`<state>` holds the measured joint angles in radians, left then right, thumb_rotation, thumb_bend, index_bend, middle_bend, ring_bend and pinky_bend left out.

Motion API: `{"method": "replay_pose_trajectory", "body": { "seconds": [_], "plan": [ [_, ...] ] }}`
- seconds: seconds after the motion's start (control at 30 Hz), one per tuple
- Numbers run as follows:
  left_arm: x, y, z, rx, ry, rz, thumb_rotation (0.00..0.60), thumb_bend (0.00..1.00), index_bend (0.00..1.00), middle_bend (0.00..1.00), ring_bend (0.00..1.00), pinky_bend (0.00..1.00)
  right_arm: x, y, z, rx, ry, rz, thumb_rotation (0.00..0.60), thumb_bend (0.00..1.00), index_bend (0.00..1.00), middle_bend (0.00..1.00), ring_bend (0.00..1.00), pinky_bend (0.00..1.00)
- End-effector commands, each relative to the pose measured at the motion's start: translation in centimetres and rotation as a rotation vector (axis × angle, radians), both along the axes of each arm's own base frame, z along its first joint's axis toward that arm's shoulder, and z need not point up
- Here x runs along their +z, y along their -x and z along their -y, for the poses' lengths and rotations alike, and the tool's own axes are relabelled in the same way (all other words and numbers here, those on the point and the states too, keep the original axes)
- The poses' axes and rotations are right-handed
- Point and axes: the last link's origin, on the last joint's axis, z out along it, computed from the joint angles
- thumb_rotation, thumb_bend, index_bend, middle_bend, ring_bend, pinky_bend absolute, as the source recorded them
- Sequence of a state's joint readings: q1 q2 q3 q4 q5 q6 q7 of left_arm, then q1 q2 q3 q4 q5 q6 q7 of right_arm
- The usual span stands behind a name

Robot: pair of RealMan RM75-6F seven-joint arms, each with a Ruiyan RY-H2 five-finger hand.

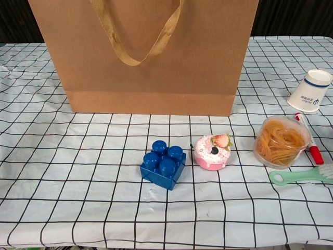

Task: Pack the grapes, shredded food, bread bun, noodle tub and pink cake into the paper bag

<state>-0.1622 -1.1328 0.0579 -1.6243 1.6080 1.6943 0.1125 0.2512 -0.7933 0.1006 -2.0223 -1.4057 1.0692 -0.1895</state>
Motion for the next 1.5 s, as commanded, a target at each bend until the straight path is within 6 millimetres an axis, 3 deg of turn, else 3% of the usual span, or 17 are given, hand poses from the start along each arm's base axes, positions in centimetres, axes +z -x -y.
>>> {"method": "replay_pose_trajectory", "body": {
  "seconds": [0.03, 0.23, 0.5, 0.9, 1.2, 1.5],
  "plan": [
    [0.1, 0.2, 0.1, -0.002, 0.01, 0.025, 0.6, 0.08, 0.08, 0.07, 0.0, 0.0, -2.6, -1.5, 1.0, 0.033, -0.065, -0.013, 0.6, 0.12, 0.09, 0.01, 0.12, 0.19],
    [0.2, 0.4, -0.1, 0.008, -0.003, 0.031, 0.6, 0.08, 0.08, 0.07, 0.0, 0.0, -6.5, -3.0, 2.5, 0.071, -0.118, -0.047, 0.6, 0.12, 0.08, 0.01, 0.12, 0.19],
    [0.4, 0.7, -0.2, 0.036, -0.01, 0.034, 0.6, 0.08, 0.08, 0.07, 0.0, 0.0, -9.6, -4.1, 3.9, 0.07, -0.147, -0.064, 0.6, 0.12, 0.07, 0.01, 0.12, 0.19],
    [0.1, 0.7, -0.4, 0.054, -0.014, 0.023, 0.6, 0.08, 0.08, 0.07, 0.0, 0.0, -11.8, -4.2, 4.9, 0.052, -0.184, -0.088, 0.6, 0.12, 0.06, 0.02, 0.12, 0.18],
    [0.1, 0.7, -0.6, 0.062, -0.02, 0.029, 0.6, 0.08, 0.08, 0.07, 0.0, 0.0, -13.2, -3.7, 5.6, 0.038, -0.167, -0.087, 0.6, 0.14, 0.08, 0.13, 0.24, 0.22],
    [0.0, 0.7, -0.8, 0.07, -0.017, 0.048, 0.6, 0.08, 0.08, 0.07, 0.0, 0.0, -14.0, -3.3, 5.7, 0.045, -0.174, -0.088, 0.6, 0.18, 0.1, 0.15, 0.25, 0.22]
  ]
}}
